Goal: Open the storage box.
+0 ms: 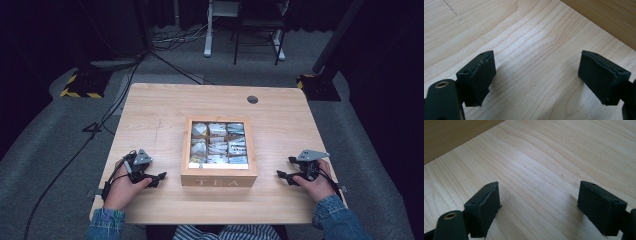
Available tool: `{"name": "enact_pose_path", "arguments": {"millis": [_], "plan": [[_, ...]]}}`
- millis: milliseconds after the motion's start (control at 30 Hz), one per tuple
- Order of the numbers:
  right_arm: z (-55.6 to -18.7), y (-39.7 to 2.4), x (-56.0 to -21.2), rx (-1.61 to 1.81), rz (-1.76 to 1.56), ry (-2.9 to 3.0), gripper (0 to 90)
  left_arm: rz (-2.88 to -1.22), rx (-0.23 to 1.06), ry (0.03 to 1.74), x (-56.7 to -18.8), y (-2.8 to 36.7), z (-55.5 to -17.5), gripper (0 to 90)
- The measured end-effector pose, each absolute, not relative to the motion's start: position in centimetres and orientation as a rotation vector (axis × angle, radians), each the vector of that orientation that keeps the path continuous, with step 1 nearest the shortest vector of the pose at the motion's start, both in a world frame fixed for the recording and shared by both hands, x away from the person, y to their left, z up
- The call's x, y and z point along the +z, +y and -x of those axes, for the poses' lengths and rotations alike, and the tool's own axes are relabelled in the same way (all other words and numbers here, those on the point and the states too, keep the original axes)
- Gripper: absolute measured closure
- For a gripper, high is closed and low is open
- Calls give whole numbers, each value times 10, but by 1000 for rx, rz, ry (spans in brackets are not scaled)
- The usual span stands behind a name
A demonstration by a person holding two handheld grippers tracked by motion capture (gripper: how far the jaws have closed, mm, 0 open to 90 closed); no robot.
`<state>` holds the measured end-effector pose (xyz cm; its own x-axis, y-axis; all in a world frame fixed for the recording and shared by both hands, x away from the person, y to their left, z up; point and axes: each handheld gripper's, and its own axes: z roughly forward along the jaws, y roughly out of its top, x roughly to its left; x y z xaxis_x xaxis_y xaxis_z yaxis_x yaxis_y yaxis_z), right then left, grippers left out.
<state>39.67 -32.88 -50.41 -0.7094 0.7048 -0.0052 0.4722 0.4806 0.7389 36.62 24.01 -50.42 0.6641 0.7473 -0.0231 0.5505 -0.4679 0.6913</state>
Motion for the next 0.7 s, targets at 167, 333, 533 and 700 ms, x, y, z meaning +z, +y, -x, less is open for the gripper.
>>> {"name": "enact_pose_path", "arguments": {"millis": [167, 333, 533, 700], "plan": [[-396, -329, -504, 1066, -994, 2422, 187, -2202, 372, 991, -504, 240, -367, 147], [-396, -329, -504, 1069, -991, 2422, 191, -2195, 369, 999, -504, 239, -367, 143], [-396, -329, -504, 1069, -991, 2421, 191, -2195, 369, 1000, -504, 239, -367, 143], [-395, -329, -504, 1065, -995, 2421, 195, -2195, 371, 999, -504, 239, -367, 143]]}}
